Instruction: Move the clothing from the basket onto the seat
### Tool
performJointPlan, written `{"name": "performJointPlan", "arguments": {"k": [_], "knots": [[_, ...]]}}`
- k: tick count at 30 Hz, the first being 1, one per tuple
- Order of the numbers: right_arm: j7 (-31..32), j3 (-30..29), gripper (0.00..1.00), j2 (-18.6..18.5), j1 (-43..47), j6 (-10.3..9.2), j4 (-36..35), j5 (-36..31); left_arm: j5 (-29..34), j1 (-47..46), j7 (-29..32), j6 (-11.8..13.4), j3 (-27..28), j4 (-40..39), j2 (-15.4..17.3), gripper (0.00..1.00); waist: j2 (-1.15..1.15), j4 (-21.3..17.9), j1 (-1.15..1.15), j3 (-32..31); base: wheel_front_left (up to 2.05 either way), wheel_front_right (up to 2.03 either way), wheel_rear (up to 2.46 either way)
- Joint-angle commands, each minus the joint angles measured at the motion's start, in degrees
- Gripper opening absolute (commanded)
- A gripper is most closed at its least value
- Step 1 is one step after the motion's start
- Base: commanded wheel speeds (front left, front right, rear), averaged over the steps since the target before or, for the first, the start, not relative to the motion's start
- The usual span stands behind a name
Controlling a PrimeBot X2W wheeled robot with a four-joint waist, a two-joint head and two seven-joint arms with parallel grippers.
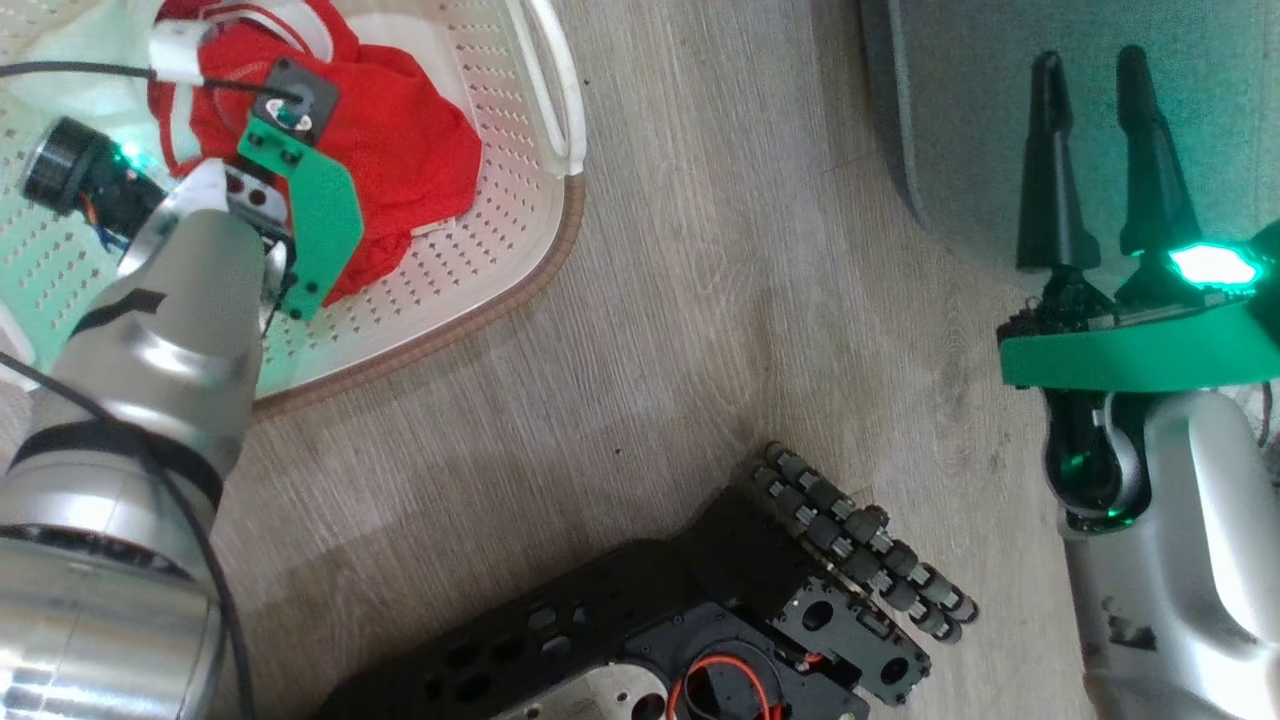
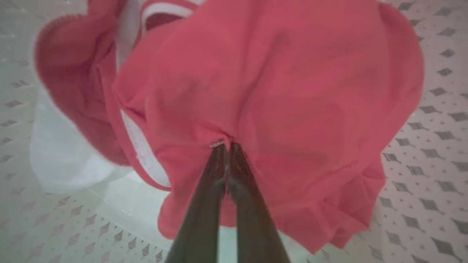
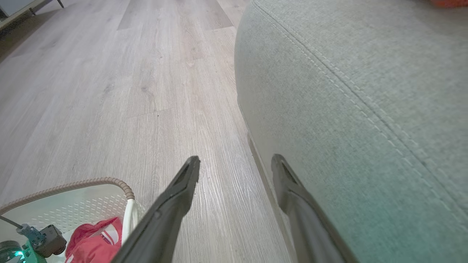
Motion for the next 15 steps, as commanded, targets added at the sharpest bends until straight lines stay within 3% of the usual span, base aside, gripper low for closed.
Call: {"name": "performJointPlan", "arguments": {"k": [1,8,15], "knots": [[-0.36,-0.14,1.0,-0.21,3.48,-0.01,-1.62,-0.26,-0.73,2.38,-0.54,-0.78,0.31,-0.42,-0.14,0.0,0.0,0.02,0.0,-0.11,0.0,0.0,0.0],[-0.36,-1.04,1.0,-0.21,2.73,-0.01,-1.12,-0.08,-2.37,2.35,-3.64,-0.97,0.8,-0.4,-0.9,0.0,0.0,0.3,0.0,-0.4,0.0,0.0,0.0],[-0.36,-0.54,1.0,-0.21,-0.02,-0.01,-0.05,-0.98,-6.25,1.59,-12.07,-0.74,3.48,-1.38,-1.78,0.0,0.0,2.41,0.0,-2.53,0.0,0.0,0.0]]}}
